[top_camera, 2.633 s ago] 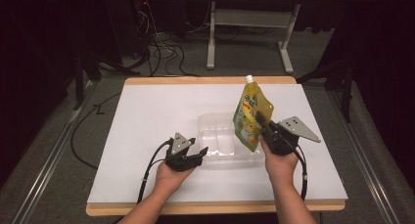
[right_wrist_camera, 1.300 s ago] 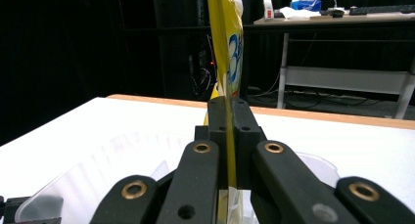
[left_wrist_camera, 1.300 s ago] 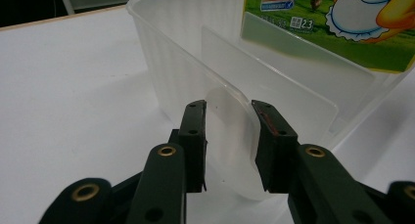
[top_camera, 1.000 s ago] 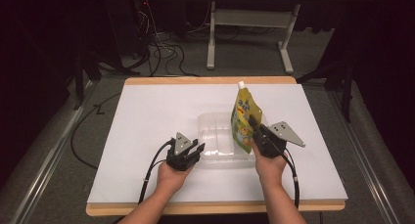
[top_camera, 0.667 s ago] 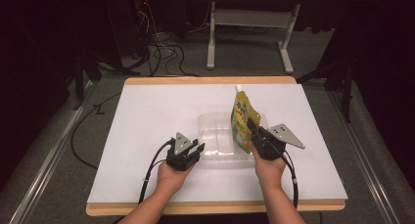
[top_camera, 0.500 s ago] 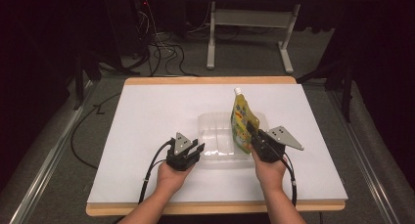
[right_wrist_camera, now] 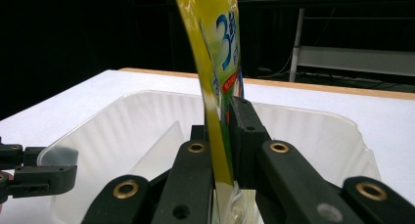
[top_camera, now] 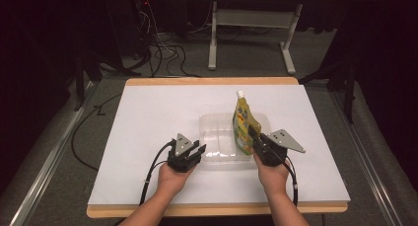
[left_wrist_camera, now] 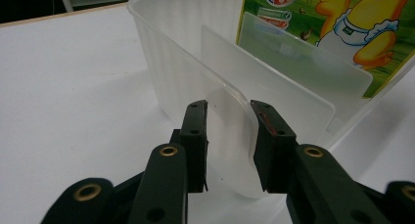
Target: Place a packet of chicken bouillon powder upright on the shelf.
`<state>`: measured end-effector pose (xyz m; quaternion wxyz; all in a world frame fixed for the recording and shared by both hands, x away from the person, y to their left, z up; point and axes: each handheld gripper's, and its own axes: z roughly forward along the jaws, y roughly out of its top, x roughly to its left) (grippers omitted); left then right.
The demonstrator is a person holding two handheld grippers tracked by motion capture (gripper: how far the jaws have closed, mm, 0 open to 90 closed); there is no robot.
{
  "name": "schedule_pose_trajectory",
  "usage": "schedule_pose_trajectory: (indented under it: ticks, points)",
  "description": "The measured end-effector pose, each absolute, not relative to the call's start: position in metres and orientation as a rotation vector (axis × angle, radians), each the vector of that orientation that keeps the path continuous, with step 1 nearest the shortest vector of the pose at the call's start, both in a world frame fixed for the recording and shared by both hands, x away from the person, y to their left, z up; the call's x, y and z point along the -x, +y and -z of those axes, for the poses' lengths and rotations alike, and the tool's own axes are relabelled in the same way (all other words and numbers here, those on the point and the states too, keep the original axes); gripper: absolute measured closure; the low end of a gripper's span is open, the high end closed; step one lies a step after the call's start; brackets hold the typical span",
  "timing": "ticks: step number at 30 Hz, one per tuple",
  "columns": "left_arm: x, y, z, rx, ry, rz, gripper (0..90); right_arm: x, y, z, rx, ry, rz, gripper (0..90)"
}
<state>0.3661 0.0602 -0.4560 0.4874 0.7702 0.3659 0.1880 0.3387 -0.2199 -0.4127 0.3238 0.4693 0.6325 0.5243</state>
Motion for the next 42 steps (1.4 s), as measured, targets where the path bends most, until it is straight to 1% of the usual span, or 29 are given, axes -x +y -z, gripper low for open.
schedule_pose_trajectory:
  ticks: [7, 8, 9, 10, 11, 12, 13, 19, 20, 21, 22, 23, 24, 25, 26, 29, 30, 33, 37, 38, 39, 41, 42]
  points:
    - [-0.367, 0.061, 0.456, -1.873, 0.886, -0.451, 69.0, -0.340, -0.221, 0.412, -1.237, 1.670, -1.375, 85.7]
    - [-0.367, 0.061, 0.456, -1.869, 0.884, -0.445, 67.8, -0.341, -0.221, 0.412, -1.244, 1.683, -1.376, 83.0]
    - [-0.367, 0.061, 0.456, -1.865, 0.889, -0.445, 64.8, -0.341, -0.221, 0.412, -1.245, 1.686, -1.376, 81.7]
    - [-0.367, 0.061, 0.456, -1.865, 0.889, -0.445, 62.0, -0.341, -0.221, 0.412, -1.245, 1.686, -1.376, 81.7]
    - [-0.368, 0.061, 0.456, -1.862, 0.888, -0.433, 62.0, -0.341, -0.221, 0.412, -1.241, 1.685, -1.374, 80.1]
    - [-0.368, 0.062, 0.455, -1.860, 0.888, -0.424, 59.8, -0.341, -0.221, 0.412, -1.240, 1.686, -1.378, 77.4]
    - [-0.368, 0.062, 0.455, -1.857, 0.889, -0.421, 55.2, -0.341, -0.221, 0.410, -1.240, 1.699, -1.377, 71.6]
    - [-0.367, 0.064, 0.452, -1.840, 0.879, -0.425, 48.5, -0.341, -0.220, 0.406, -1.222, 1.752, -1.368, 55.6]
    - [-0.366, 0.065, 0.451, -1.840, 0.877, -0.423, 48.5, -0.341, -0.220, 0.406, -1.222, 1.752, -1.368, 55.6]
    - [-0.365, 0.065, 0.450, -1.832, 0.875, -0.425, 46.7, -0.340, -0.219, 0.404, -1.214, 1.767, -1.367, 50.6]
    - [-0.364, 0.065, 0.449, -1.828, 0.875, -0.427, 45.3, -0.341, -0.219, 0.404, -1.212, 1.776, -1.364, 48.0]
    - [-0.364, 0.065, 0.449, -1.828, 0.875, -0.427, 43.7, -0.341, -0.219, 0.404, -1.212, 1.776, -1.364, 48.0]
    - [-0.364, 0.066, 0.448, -1.830, 0.873, -0.424, 43.7, -0.341, -0.219, 0.403, -1.208, 1.782, -1.367, 45.6]
    - [-0.363, 0.067, 0.447, -1.836, 0.871, -0.430, 41.7, -0.340, -0.219, 0.403, -1.205, 1.785, -1.373, 43.4]
    - [-0.362, 0.067, 0.445, -1.832, 0.860, -0.420, 38.4, -0.340, -0.220, 0.402, -1.198, 1.796, -1.378, 37.9]
    - [-0.360, 0.069, 0.442, -1.835, 0.846, -0.417, 34.0, -0.339, -0.221, 0.402, -1.194, 1.813, -1.383, 35.5]
    - [-0.359, 0.070, 0.441, -1.829, 0.844, -0.413, 32.1, -0.338, -0.222, 0.401, -1.183, 1.830, -1.389, 30.4]
    - [-0.355, 0.080, 0.435, -1.833, 0.820, -0.395, 29.3, -0.329, -0.227, 0.400, -1.166, 1.848, -1.392, 24.7]
    - [-0.354, 0.092, 0.430, -1.831, 0.818, -0.404, 28.3, -0.318, -0.236, 0.399, -1.151, 1.850, -1.393, 21.7]
    - [-0.355, 0.105, 0.428, -1.817, 0.841, -0.411, 28.4, -0.310, -0.245, 0.399, -1.153, 1.843, -1.390, 20.5]
    - [-0.355, 0.105, 0.428, -1.817, 0.841, -0.411, 28.5, -0.310, -0.245, 0.399, -1.153, 1.843, -1.390, 20.5]
    - [-0.358, 0.127, 0.425, -1.796, 0.891, -0.418, 28.6, -0.301, -0.264, 0.399, -1.170, 1.826, -1.373, 20.3]
    - [-0.358, 0.127, 0.425, -1.796, 0.891, -0.418, 28.9, -0.299, -0.272, 0.400, -1.169, 1.826, -1.355, 20.8]
